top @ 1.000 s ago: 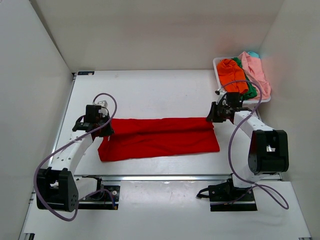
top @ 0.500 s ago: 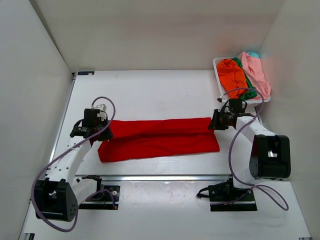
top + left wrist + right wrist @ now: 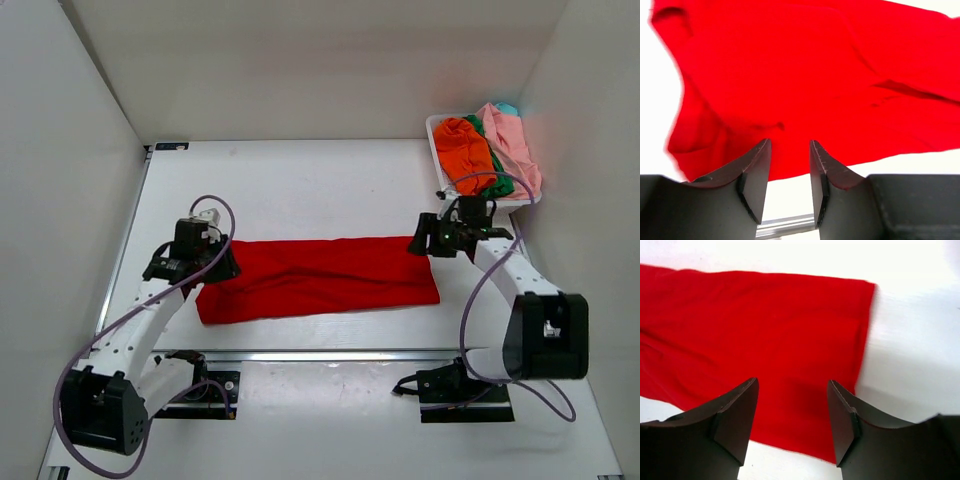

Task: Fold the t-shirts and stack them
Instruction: Fold the other side of the tshirt into a rectangle, then rotate the tshirt 90 degrees

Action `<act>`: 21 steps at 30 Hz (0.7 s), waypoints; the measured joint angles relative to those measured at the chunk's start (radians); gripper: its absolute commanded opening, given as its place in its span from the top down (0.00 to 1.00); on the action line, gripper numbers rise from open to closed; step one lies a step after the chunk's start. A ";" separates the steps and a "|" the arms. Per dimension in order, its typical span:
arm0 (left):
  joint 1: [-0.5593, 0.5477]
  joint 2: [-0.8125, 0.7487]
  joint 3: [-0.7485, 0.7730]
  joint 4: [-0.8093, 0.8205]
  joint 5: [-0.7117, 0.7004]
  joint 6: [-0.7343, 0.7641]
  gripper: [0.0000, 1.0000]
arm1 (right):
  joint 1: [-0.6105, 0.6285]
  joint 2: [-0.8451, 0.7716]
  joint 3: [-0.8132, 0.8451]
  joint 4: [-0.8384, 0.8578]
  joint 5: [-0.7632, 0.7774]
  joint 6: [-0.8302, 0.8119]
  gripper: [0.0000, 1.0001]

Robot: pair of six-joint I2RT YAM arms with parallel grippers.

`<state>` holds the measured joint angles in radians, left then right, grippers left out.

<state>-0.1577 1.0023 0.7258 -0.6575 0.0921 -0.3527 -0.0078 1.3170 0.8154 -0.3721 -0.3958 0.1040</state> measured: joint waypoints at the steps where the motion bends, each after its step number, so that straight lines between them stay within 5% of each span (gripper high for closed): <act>1: -0.021 0.005 -0.004 0.014 0.000 -0.015 0.54 | 0.019 0.032 0.013 0.004 -0.002 0.001 0.45; 12: -0.151 0.418 0.010 0.175 -0.020 -0.159 0.60 | 0.120 0.380 0.161 0.005 0.042 0.030 0.56; 17: -0.173 0.719 0.284 0.146 -0.025 -0.167 0.63 | 0.138 0.342 0.106 0.023 0.088 0.108 0.57; 21: -0.173 1.012 0.670 0.085 -0.019 -0.137 0.62 | 0.203 0.240 0.000 0.027 0.117 0.208 0.58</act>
<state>-0.3309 2.0140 1.3956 -0.5720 0.0734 -0.4900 0.1951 1.5574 0.8150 -0.3454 -0.2790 0.3115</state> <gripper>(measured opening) 0.378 0.424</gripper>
